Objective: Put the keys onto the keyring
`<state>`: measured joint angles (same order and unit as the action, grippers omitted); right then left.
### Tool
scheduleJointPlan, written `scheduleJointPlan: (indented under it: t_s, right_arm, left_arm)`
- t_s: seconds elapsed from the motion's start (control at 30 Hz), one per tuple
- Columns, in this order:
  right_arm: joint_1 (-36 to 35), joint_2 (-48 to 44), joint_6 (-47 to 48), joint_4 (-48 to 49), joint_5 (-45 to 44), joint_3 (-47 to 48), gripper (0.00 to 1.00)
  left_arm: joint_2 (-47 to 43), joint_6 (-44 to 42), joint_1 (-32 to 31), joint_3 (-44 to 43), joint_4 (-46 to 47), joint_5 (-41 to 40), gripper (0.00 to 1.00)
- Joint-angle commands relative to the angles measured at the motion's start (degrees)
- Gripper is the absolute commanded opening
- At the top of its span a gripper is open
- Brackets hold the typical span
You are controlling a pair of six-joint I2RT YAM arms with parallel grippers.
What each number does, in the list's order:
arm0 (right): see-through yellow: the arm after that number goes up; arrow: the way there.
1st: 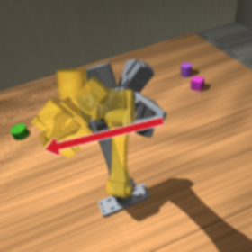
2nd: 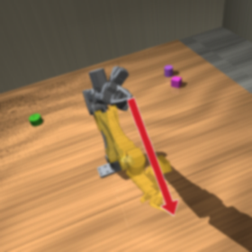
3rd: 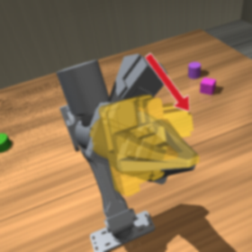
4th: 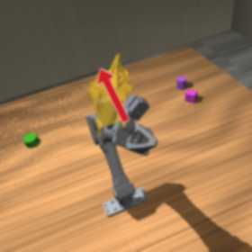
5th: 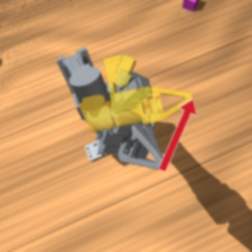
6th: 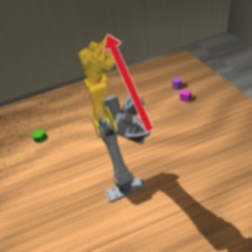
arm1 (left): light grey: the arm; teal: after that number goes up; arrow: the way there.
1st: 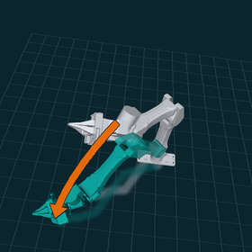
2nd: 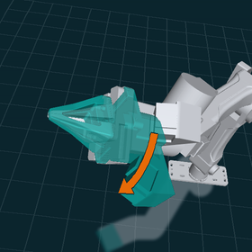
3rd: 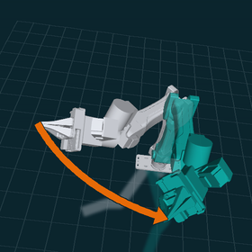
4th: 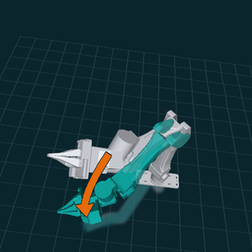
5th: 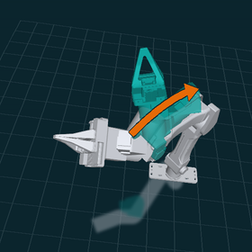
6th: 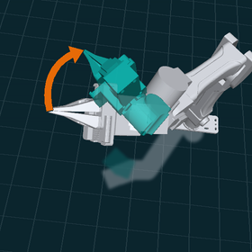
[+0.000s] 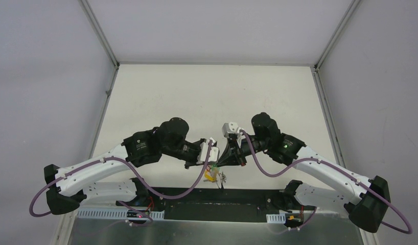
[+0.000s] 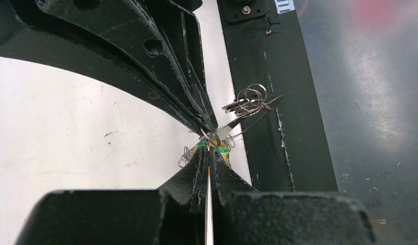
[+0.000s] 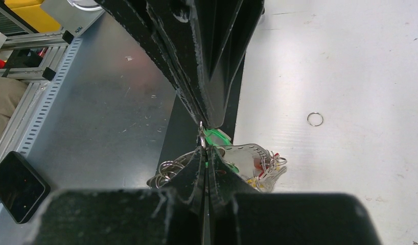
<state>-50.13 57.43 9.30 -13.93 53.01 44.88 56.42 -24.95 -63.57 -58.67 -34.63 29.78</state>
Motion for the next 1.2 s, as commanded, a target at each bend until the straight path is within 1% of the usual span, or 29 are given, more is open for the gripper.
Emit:
scheduleJointPlan:
  t_s: [0.0,0.17,0.27,0.4,0.57,0.6,0.63,0.8,0.83,0.9,1.0,1.17]
  right_arm:
    - [-0.11,-1.53,-0.27,5.53,0.0,1.06,0.0]
    - [-0.1,-1.57,-0.67,5.95,-0.88,1.09,0.0]
    - [-0.06,-2.02,-1.5,6.93,-2.39,0.56,0.0]
    - [-0.08,-3.2,-3.89,10.09,-4.31,-1.25,0.0]
    - [-0.14,-4.66,-7.43,14.46,-6.72,-3.58,0.0]
    - [-0.11,-4.99,-8.01,15.65,-7.18,-4.04,0.0]
    - [-0.1,-5.21,-8.36,16.36,-7.55,-4.31,0.0]
    - [-0.13,-6.39,-8.86,18.05,-8.53,-5.11,0.0]
    - [-0.09,-6.57,-8.86,18.06,-8.54,-5.19,0.0]
    - [-0.11,-6.63,-8.86,18.02,-8.41,-5.16,0.0]
    - [-0.1,-6.63,-8.95,18.06,-7.9,-5.1,0.0]
    - [-0.06,-6.66,-9.12,18.28,-7.33,-5.14,0.0]
  left_arm:
    - [-1.81,-0.05,-1.5,0.0,0.82,-0.35,0.0]
    - [-1.83,0.55,-2.36,0.65,-0.04,-1.84,0.0]
    - [-1.88,0.77,-3.0,0.91,-0.87,-4.51,0.0]
    - [-2.01,1.68,-3.47,1.18,-1.4,-8.2,0.0]
    - [-2.02,2.27,-4.53,1.02,-1.36,-10.39,0.0]
    - [-1.96,2.35,-4.74,0.9,-1.31,-10.95,0.02]
    - [-1.97,2.57,-4.88,0.84,-1.29,-11.64,0.06]
    - [-2.54,4.95,-5.14,0.37,-0.44,-16.43,0.32]
    - [-2.81,5.52,-5.09,0.38,-0.24,-17.47,0.35]
    - [-3.65,6.49,-5.1,0.7,0.58,-18.54,0.37]
    - [-5.71,9.28,-5.13,2.47,4.79,-20.11,0.39]
    - [-10.08,14.01,-5.07,7.59,14.45,-21.3,0.34]
